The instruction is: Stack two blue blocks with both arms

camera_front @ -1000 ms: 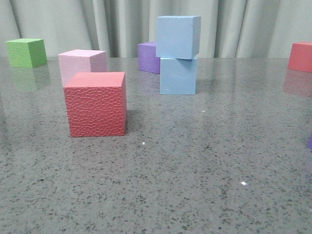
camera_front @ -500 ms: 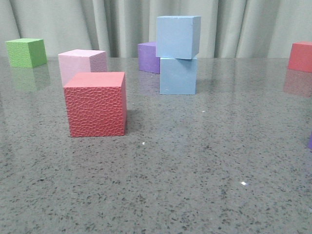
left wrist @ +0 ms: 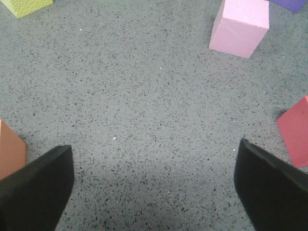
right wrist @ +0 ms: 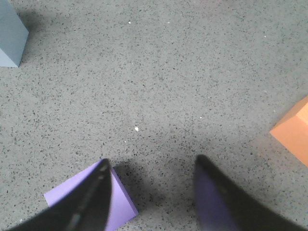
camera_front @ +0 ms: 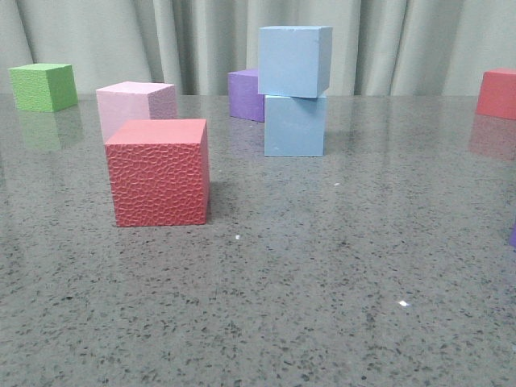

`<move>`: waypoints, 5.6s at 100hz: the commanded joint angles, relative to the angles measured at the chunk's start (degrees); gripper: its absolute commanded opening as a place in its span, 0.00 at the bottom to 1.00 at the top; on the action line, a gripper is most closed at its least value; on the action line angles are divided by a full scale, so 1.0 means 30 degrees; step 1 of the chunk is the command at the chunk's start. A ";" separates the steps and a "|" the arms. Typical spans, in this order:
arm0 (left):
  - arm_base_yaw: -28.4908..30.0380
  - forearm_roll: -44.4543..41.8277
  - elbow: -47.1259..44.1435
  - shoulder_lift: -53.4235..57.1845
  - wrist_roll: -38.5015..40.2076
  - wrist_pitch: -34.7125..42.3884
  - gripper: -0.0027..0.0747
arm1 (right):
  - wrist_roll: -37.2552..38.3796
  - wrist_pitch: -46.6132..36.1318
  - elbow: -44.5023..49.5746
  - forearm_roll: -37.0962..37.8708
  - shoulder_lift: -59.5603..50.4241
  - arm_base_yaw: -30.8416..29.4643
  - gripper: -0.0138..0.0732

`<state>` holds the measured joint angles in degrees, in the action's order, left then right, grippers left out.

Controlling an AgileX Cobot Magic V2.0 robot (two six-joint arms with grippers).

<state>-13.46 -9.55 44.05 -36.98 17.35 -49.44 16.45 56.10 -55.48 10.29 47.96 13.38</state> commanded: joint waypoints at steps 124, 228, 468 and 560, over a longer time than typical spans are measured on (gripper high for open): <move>0.0070 -0.0102 0.0464 -0.0036 0.0170 0.1802 0.01 | -0.0102 -0.0746 -0.0458 0.0100 -0.0136 -0.0105 0.02; 0.2586 -0.0329 -0.8653 0.5887 0.0097 1.2883 0.01 | -0.0102 -0.0746 -0.0458 0.0100 -0.0136 -0.0105 0.02; 0.4046 0.0031 -1.5481 1.2998 -0.2252 1.7146 0.01 | -0.0102 -0.0757 -0.0458 0.0100 -0.0136 -0.0105 0.02; 0.4046 0.0031 -1.5481 1.2998 -0.2252 1.7146 0.01 | -0.1106 -0.6727 0.4654 0.0211 -0.7349 -0.0353 0.02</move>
<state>-1.47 -9.91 0.00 0.19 10.64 -2.84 14.18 43.12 -43.22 9.84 29.44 13.02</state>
